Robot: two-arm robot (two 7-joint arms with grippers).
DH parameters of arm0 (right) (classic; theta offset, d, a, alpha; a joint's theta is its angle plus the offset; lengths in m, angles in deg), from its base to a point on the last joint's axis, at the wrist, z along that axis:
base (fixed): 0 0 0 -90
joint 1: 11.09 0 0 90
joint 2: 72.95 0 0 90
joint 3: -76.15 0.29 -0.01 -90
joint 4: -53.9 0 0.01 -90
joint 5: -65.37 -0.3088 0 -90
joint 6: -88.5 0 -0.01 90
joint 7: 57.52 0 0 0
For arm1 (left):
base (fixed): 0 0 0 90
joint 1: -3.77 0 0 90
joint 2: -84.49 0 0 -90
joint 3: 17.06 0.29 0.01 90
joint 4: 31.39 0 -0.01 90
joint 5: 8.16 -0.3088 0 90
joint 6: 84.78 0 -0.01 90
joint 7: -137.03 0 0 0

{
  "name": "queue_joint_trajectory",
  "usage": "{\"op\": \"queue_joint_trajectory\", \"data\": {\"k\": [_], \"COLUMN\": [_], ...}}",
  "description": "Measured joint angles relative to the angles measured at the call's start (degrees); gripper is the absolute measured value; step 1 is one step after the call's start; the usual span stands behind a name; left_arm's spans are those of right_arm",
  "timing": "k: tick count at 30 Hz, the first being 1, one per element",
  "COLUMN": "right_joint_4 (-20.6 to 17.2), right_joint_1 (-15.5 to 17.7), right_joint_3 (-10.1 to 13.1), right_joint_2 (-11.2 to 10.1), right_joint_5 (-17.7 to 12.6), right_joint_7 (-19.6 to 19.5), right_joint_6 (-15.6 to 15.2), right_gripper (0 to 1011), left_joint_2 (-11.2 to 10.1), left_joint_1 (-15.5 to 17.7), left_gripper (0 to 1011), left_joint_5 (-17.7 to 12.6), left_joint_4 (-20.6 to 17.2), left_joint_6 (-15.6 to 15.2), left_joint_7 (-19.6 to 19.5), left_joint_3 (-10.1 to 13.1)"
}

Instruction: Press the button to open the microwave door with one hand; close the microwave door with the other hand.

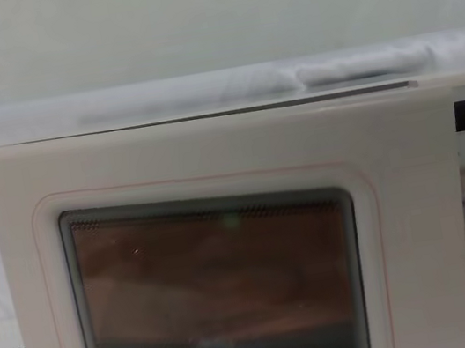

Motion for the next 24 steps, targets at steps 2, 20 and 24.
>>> {"op": "queue_joint_trajectory", "data": {"k": [2, 20, 24], "right_joint_4": [0.1, -3.7, -4.3], "right_joint_1": [-0.1, 2.6, 3.2], "right_joint_3": [0.0, 0.6, 0.9], "right_joint_2": [0.1, -0.2, -0.3], "right_joint_5": [0.1, 0.7, 0.6], "right_joint_7": [-0.1, -0.8, -0.9], "right_joint_6": [0.0, -1.0, -1.1], "right_gripper": [0, 0, 0], "left_joint_2": [0.0, 0.0, 0.0], "left_joint_1": [0.0, 0.0, 0.0], "left_gripper": [1001, 1001, 1001], "left_joint_5": [0.0, 0.0, 0.0], "left_joint_4": [0.0, 0.0, 0.0], "left_joint_6": [0.0, 0.0, 0.0], "left_joint_7": [0.0, 0.0, 0.0], "left_joint_3": [0.0, 0.0, 0.0]}}
